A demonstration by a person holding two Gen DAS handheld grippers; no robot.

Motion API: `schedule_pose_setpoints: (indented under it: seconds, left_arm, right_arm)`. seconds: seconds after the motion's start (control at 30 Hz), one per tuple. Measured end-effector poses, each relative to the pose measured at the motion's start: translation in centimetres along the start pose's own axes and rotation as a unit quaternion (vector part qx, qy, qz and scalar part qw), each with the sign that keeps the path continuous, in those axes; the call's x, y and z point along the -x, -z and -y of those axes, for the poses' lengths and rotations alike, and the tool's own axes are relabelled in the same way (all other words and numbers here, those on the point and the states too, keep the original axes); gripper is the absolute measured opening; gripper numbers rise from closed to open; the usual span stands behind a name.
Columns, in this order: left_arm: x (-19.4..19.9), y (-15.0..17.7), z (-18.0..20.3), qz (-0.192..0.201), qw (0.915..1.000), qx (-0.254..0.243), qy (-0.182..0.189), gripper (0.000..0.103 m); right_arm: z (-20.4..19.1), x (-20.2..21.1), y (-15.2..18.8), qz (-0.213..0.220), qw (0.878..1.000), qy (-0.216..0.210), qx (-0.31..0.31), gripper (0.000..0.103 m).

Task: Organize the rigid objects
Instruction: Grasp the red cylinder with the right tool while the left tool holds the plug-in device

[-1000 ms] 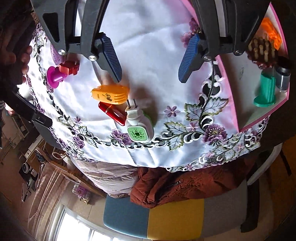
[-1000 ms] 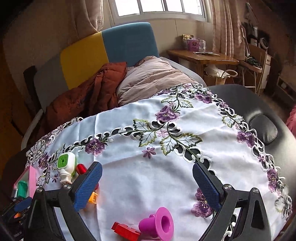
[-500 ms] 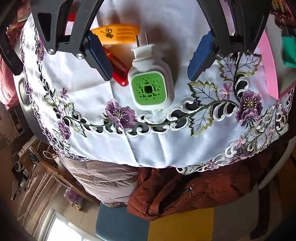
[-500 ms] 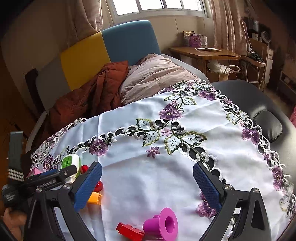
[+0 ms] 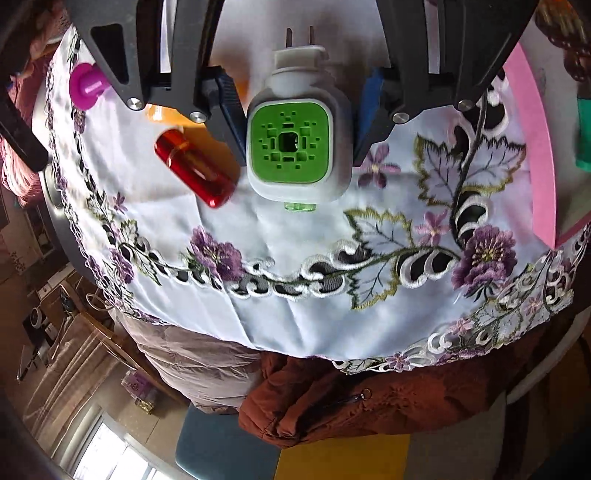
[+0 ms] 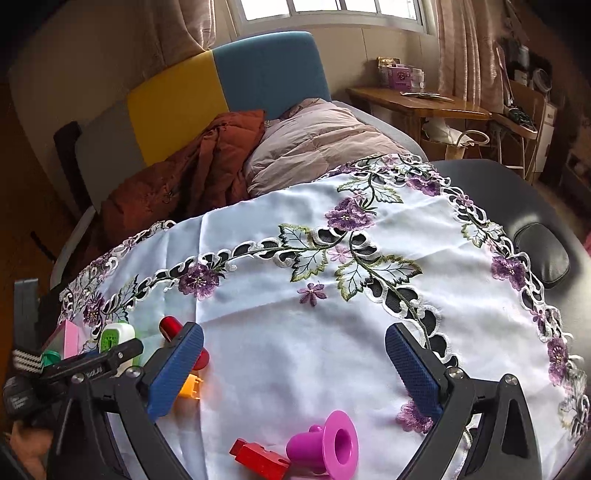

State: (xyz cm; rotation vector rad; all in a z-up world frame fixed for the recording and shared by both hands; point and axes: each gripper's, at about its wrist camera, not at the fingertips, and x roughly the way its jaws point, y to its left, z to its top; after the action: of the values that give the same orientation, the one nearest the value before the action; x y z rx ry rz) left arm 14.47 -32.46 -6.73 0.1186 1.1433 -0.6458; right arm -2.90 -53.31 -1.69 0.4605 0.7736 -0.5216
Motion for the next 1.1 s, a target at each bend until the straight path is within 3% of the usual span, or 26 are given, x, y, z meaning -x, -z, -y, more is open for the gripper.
schedule_pose_setpoints:
  seconds: [0.47,0.53,0.77,1.1]
  left_arm:
    - [5.8,13.9,3.8,0.016,0.9923,-0.123,0.006,0.053]
    - [6.4,15.2,3.9,0.036,0.9900,-0.137,0.001,0.053]
    - [6.3,15.5,3.0,0.040,0.9921,-0.118,0.013,0.053]
    - [6.5,15.8,3.1,0.049,0.9913,-0.122,0.015,0.053]
  right_arm:
    - [-1.3,-1.3,1.1,-0.030,0.999,0.004,0.039,0.100]
    - [-1.3,-1.4,1.2,-0.034,0.999,0.004,0.039,0.100]
    - [-1.9,-2.3,1.9,-0.060,0.997,-0.008,0.045,0.100]
    - [-5.3,-5.1,0.8,-0.136,0.985,-0.103,-0.023,0.100]
